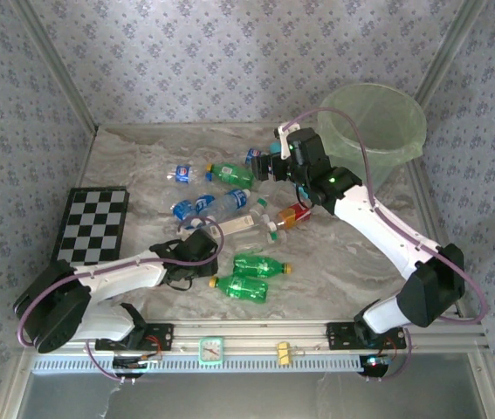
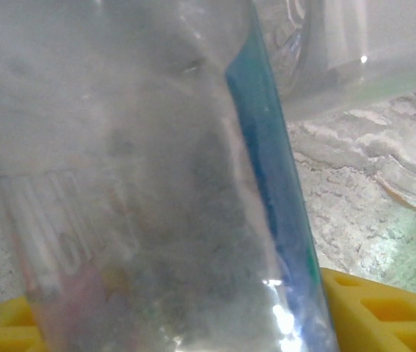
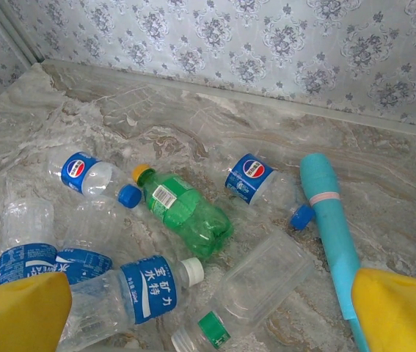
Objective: Put the plastic bottles in the bin
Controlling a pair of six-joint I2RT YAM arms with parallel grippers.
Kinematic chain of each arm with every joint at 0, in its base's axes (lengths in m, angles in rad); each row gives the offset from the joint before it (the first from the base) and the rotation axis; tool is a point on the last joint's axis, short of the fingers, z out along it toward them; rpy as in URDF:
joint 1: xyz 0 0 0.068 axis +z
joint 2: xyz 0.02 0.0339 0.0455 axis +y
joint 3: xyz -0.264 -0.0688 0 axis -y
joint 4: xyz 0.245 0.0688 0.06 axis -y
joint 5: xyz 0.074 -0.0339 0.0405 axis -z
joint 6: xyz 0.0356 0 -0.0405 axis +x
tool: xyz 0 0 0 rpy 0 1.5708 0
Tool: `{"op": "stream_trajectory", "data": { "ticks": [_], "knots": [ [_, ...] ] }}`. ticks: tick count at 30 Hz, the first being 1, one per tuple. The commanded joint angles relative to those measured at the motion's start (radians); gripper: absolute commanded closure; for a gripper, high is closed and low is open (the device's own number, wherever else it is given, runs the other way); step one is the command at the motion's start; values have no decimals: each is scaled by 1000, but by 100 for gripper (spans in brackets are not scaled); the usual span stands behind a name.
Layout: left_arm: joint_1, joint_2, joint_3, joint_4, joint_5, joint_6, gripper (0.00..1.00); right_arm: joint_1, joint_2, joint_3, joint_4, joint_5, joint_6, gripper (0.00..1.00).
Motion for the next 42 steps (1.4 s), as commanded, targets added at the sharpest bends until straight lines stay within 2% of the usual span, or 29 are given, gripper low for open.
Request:
{"op": "stream_trajectory", "data": {
  "ticks": [1, 4, 6, 15, 18, 23, 26, 31, 35, 42],
  "knots": [
    [-6, -28, 4, 5, -28, 2, 42, 4, -1, 8, -7, 27, -21, 0],
    [-4, -43, -6, 7, -39, -1, 55, 6, -1, 5, -5, 24, -18, 0],
    [-4, -59, -10, 3, -55, -4, 59, 6, -2, 4, -3, 18, -16, 0],
    [36, -226, -4, 15, -161, 62, 60, 6, 0, 6, 10, -37, 11, 0],
    [66, -299, -12, 103, -156, 107, 60, 8, 0, 7, 23, -70, 29, 0],
    [83, -368, -46, 377, -138, 245, 61, 7, 0, 2, 61, -158, 69, 0],
    [110, -350, -67, 548, -97, 327, 62, 8, 5, -8, 112, -246, 116, 0],
    [150, -262, -28, 737, 67, 450, 62, 7, 28, -6, 181, -392, 196, 0],
    [151, -186, 51, 766, 140, 534, 62, 8, 56, -5, 230, -485, 254, 0],
    [152, -104, 150, 780, 238, 530, 62, 13, 78, -23, 298, -575, 305, 3]
  ]
}}
